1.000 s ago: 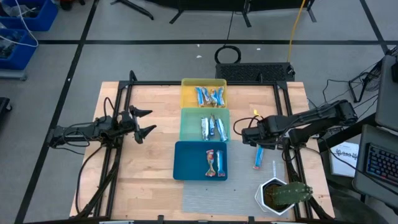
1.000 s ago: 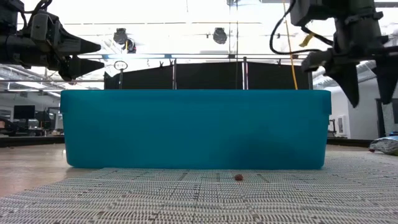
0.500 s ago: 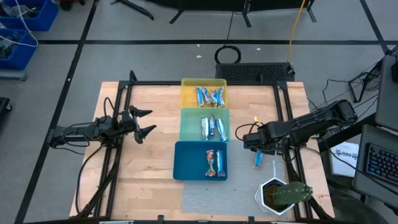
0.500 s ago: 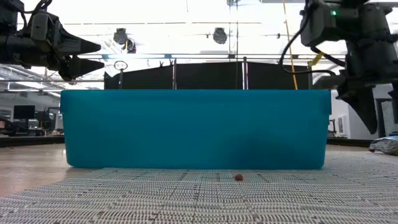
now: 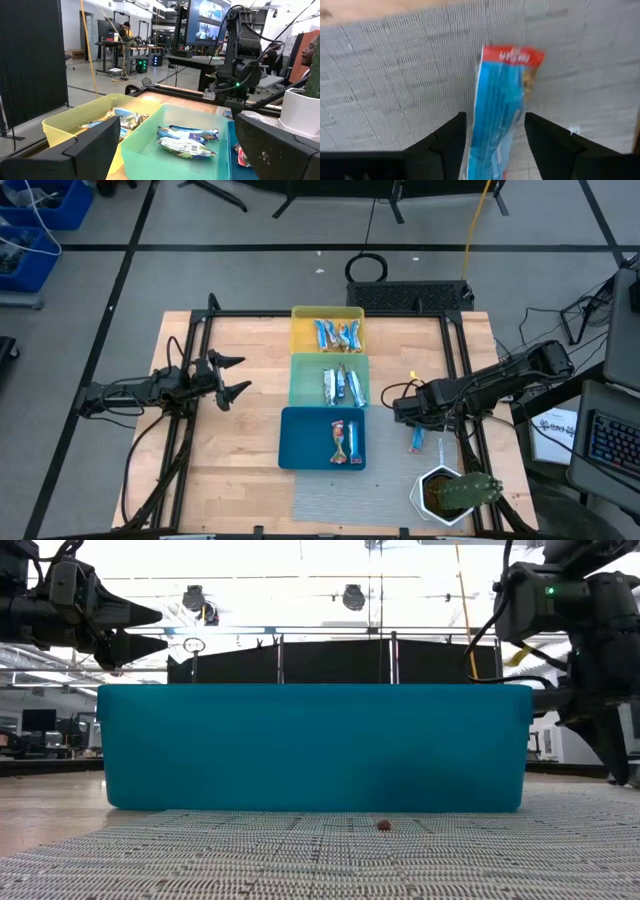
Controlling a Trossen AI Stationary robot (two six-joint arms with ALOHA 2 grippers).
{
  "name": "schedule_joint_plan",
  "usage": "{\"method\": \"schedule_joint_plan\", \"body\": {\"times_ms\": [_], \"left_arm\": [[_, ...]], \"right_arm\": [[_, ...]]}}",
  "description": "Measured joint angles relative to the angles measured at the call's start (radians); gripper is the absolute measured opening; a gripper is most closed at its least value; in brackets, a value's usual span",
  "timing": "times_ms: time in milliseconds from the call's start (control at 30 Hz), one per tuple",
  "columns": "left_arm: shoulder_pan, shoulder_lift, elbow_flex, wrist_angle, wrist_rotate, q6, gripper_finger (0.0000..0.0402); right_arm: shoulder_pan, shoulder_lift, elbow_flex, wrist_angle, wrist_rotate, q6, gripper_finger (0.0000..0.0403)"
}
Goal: Pick and place Granola Bars by type
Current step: Put the red granola bar into the blue bin
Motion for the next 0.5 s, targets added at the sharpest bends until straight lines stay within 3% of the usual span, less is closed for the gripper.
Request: {"method": "schedule_joint_plan", "body": {"times_ms": [167, 500], "left_arm": [[0.000, 0.000, 0.000, 0.000, 0.000, 0.000, 0.0392], [0.000, 0.000, 0.000, 0.000, 0.000, 0.000, 0.0392]], "right_arm": [[-0.001, 0.000, -0.012, 0.035, -0.032, 0.001, 0.0178], [-0.001, 0.000, -0.012, 0.048, -0.036, -0.026, 0.0090]]}}
